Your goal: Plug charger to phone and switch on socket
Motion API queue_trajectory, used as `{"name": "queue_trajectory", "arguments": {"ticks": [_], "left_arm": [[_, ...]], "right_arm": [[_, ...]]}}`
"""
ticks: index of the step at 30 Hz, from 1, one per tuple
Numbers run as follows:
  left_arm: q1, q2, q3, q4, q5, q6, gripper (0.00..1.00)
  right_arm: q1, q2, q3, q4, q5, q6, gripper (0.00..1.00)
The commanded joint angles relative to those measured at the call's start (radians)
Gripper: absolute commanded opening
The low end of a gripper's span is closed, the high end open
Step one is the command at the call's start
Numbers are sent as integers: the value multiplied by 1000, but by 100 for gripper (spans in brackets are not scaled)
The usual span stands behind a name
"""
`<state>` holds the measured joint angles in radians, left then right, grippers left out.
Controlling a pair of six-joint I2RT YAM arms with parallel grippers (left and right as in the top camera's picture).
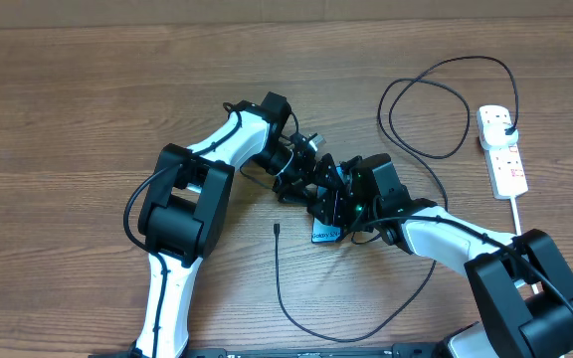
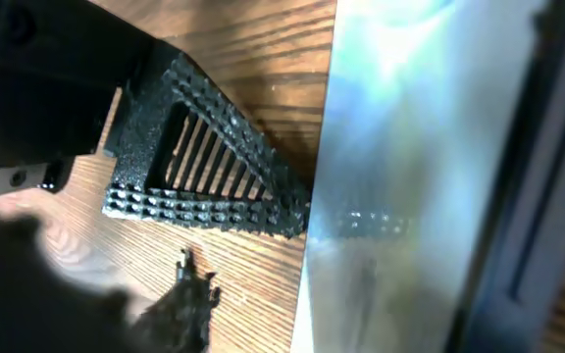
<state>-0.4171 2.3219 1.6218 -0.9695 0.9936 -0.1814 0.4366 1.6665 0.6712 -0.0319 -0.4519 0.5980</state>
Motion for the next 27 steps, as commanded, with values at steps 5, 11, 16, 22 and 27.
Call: {"name": "queue_trajectory", "arguments": {"ticks": [5, 11, 16, 22, 27], "left_arm": [[-28, 95, -55, 33, -310, 3, 98], [-28, 95, -55, 39, -342, -18, 99], [-28, 95, -55, 43, -342, -25, 99], [-28, 95, -55, 43, -342, -29, 100], [-25, 94, -54, 50, -286, -14, 99]], "right_arm": [[-7, 11, 3, 4, 31, -4, 41], [-40, -23, 5, 0, -53, -4, 30], [-55, -33, 5, -3, -74, -4, 19], [-55, -33, 5, -24, -74, -5, 5], [-84, -33, 5, -35, -170, -4, 4]]}}
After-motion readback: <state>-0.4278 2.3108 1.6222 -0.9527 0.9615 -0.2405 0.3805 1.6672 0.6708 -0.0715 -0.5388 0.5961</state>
